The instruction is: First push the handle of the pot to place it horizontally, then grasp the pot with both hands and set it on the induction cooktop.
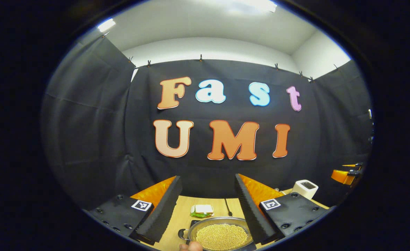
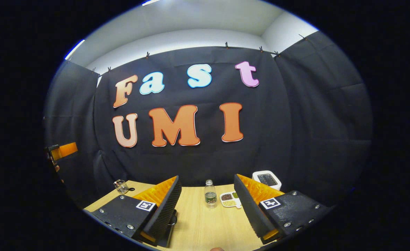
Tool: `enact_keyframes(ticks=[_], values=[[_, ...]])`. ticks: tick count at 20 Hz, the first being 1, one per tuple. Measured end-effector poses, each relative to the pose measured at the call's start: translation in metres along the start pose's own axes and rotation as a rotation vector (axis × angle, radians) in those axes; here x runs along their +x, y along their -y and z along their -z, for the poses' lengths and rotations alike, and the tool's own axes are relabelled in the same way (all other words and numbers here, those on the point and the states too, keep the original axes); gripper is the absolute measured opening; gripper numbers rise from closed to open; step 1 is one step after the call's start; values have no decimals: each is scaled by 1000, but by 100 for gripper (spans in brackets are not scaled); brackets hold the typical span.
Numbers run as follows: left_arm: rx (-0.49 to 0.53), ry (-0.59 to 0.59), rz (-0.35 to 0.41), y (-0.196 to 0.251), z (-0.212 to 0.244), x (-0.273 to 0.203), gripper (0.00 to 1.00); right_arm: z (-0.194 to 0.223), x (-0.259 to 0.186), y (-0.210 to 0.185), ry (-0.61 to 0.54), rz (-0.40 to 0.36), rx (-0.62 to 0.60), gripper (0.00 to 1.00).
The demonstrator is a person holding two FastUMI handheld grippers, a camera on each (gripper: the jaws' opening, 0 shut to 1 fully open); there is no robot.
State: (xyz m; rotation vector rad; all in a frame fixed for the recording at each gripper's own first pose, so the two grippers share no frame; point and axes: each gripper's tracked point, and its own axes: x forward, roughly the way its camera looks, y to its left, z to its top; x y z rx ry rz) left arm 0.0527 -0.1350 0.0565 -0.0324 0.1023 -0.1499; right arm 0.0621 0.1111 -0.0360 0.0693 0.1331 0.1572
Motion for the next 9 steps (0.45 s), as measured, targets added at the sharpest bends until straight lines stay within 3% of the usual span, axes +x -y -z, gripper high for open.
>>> enact_keyframes(ticks=[9], values=[[-47, 36, 4, 5, -18, -27, 96, -32, -39, 32, 98, 37, -31, 93]])
